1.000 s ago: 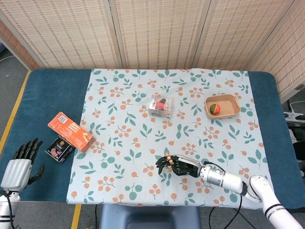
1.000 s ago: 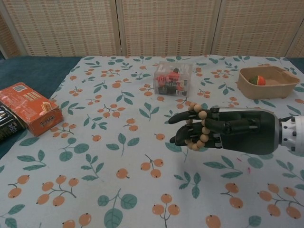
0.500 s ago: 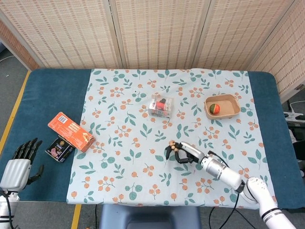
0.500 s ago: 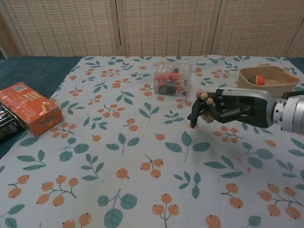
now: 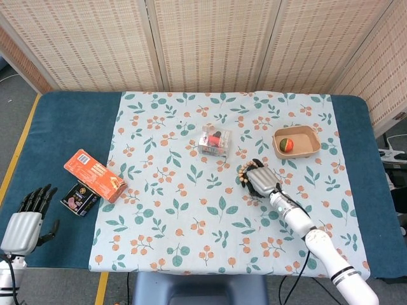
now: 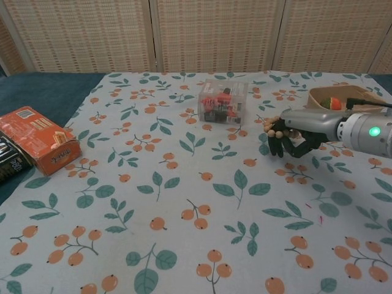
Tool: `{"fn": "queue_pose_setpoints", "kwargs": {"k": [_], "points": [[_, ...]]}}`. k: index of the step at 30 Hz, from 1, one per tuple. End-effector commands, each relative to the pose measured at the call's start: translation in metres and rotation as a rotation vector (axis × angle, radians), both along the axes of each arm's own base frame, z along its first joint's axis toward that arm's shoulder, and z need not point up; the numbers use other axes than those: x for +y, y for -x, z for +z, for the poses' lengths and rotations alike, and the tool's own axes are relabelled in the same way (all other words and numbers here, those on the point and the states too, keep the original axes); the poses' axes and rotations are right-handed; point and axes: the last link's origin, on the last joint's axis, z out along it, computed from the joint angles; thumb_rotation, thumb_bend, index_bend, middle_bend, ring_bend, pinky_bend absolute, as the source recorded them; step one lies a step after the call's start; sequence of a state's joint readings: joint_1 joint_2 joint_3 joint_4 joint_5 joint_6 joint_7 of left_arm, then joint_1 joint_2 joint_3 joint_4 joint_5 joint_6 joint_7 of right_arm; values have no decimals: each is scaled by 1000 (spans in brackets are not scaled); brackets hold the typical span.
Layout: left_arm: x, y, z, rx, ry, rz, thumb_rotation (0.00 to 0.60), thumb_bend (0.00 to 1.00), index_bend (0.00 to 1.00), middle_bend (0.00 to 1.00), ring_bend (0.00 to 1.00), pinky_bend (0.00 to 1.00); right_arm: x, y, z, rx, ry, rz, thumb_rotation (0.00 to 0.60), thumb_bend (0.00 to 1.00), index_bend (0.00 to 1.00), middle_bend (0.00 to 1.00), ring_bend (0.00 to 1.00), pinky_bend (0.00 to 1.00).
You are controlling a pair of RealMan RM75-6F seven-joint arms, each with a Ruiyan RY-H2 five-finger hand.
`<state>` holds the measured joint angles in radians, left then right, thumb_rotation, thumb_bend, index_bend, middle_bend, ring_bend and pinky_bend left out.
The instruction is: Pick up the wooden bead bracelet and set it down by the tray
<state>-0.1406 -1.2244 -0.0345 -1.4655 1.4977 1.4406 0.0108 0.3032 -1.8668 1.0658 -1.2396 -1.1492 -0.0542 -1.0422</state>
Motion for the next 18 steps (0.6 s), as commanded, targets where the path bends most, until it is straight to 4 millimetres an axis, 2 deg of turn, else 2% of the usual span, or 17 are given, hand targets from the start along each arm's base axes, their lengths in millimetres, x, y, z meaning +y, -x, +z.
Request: {"fn": "queue_pose_setpoints", "kwargs": {"k": [1,2,3,4,7,9,13,18], "points": [[0,0,0,-1,0,1,600,470,0,0,0,112,8,6,-6,66,-54,21,600,979,328,435,142,0],[0,0,0,-1,1,2,600,470,0,0,0,111,10,8,-5,75,-59,25,600,942,291,414,127,0],[0,0,0,-1,2,1,600,470,0,0,0,112,14,9,-2,93,-61,34,600,846,234,371,102,0],[0,0,0,-1,3,0,600,469,0,0,0,112,16,10,1,110,-59,45,600,711,179,328,73,0],[0,0,0,-3,8,-2,600,469,0,0,0,111,21,12,11,156,-40,73,600,410,65,230,9,0],[0,0,-1,-3,11,-3,600,469,0,0,0,111,23,14,18,185,-29,89,591,296,12,181,0,0],[0,-1,-2,-2,15,-5,600,469,0,0,0,111,24,16,29,234,-22,121,544,202,0,111,0,0],[0,-1,-2,-2,14,-5,600,469,0,0,0,112,31,9,39,200,-35,122,536,193,0,103,0,0]]}}
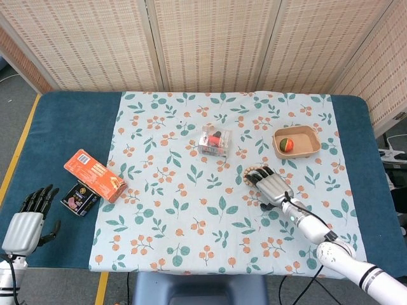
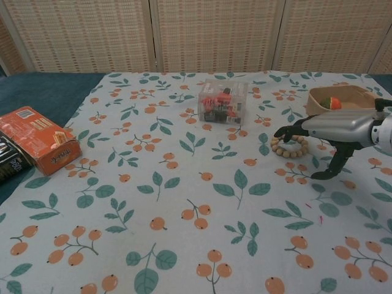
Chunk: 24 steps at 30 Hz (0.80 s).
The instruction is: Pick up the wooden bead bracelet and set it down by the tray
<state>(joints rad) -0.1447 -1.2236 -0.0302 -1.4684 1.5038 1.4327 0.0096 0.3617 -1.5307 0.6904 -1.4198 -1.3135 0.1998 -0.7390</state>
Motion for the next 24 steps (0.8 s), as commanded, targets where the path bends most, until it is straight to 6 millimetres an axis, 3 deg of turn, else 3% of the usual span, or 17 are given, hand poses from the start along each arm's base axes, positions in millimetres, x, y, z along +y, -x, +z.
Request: {"fn": "queue_pose_setpoints", "kwargs": {"k": [1,6,9,12,14,16,18,24], "points": [[0,0,0,0,0,0,600,469,0,0,0,111,7,-9,7,-50,-21,-9,531,193,0,103,0,0],[0,-1,1,-4,-5,-7,600,469,0,0,0,111,13,-13,25,-144,32,-50,525,193,0,103,0,0],[-1,-3,3,-6,-24,-25,600,469,0,0,0,111,32,-11,45,-192,179,-21,526,193,0,103,0,0],[-1,-3,4,-6,-28,-29,600,470,0,0,0,111,42,-7,51,-198,228,-6,524,193,0,91,0,0],[-2,-4,5,-7,-33,-38,600,470,0,0,0,111,66,9,63,-191,332,13,525,193,0,59,0,0],[-4,-5,5,1,-36,-46,600,471,0,0,0,110,127,50,77,-126,477,4,524,193,0,25,0,0],[-5,-5,3,6,-32,-44,600,471,0,0,0,110,150,66,77,-118,504,45,524,193,0,20,0,0],[-6,-5,-2,24,-15,-29,600,470,0,0,0,110,147,72,88,-70,606,182,525,194,0,17,0,0]]}}
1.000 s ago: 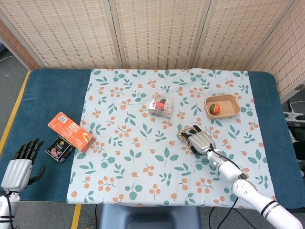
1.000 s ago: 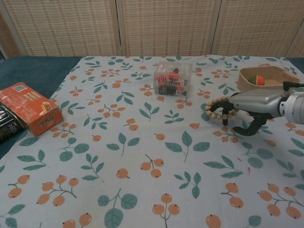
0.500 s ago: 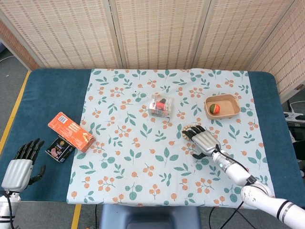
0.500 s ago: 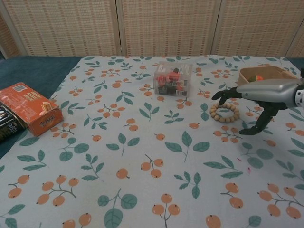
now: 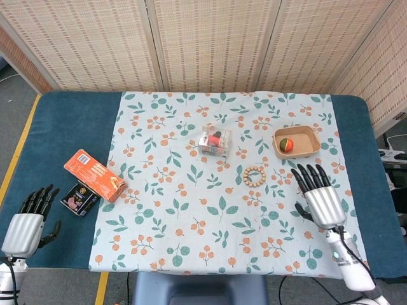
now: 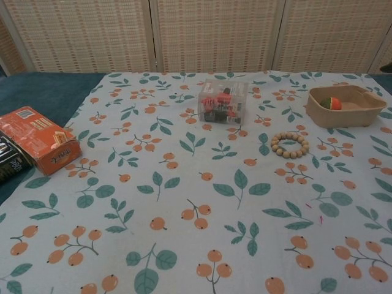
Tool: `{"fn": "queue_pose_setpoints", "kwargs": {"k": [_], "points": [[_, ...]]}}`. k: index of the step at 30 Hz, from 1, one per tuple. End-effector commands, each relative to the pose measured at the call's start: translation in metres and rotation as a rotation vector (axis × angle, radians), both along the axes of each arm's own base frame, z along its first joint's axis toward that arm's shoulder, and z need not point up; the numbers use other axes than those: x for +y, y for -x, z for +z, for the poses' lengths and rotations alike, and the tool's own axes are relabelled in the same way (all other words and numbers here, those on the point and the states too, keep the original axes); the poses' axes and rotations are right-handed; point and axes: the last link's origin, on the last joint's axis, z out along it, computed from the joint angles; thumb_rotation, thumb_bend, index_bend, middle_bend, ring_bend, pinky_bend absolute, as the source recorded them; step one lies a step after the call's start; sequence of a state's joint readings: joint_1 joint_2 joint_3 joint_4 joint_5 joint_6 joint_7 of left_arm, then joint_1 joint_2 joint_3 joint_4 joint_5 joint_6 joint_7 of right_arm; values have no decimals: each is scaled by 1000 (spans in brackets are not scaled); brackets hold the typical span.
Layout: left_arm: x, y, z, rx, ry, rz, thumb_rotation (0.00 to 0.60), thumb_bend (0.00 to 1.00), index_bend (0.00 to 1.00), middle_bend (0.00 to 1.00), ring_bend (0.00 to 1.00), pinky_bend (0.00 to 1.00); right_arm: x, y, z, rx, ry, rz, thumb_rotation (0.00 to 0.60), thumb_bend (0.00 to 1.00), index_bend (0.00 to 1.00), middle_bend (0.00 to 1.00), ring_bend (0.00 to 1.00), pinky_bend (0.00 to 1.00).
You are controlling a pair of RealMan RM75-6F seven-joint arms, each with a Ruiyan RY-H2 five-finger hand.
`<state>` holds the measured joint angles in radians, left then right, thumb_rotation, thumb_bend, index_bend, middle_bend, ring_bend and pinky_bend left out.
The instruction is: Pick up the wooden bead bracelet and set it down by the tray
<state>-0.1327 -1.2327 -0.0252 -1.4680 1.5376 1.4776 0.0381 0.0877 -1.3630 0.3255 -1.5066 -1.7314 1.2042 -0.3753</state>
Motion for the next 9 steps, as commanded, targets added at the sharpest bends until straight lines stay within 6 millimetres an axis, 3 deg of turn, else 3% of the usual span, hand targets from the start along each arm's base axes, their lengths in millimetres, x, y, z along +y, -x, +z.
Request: {"fn": "queue_pose_setpoints", "kwargs": {"k": [1,9], "points": [[-1,0,-2,6,10,13,600,469,0,0,0,110,40,24,1,56,50,55,524,194,0,15,0,0],[1,2,0,13,14,21,600,471,0,0,0,110,38,29,-5,23,12,9,523,193,0,11,0,0]]}}
